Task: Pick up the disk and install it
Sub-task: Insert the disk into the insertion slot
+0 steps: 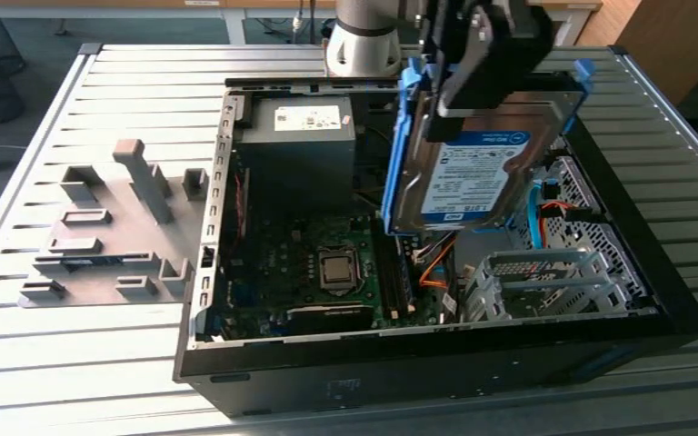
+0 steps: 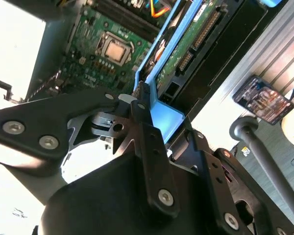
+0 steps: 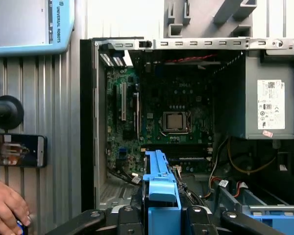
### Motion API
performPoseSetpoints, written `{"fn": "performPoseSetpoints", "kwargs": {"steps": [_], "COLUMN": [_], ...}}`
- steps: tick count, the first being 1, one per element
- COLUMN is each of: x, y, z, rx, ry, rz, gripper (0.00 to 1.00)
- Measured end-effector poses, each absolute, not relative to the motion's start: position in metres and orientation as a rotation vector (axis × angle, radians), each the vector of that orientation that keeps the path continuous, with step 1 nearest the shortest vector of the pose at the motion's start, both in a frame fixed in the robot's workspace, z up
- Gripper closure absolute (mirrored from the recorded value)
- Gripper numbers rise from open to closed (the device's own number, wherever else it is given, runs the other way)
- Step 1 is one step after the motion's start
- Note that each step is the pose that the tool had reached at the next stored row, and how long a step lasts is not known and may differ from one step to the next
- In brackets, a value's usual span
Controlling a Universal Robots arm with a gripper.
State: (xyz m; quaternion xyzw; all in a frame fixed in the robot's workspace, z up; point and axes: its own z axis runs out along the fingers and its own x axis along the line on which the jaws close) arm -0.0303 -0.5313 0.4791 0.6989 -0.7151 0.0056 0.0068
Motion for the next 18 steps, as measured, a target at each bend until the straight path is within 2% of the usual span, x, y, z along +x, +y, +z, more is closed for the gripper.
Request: {"fn": "performPoseSetpoints", "kwargs": {"steps": [18], "x": [0.004], "y": [-0.556], "z": [0.474], "rx": [2.186], "ry": [-2.237], "rz": [0.017], "gripper": [0.64]}}
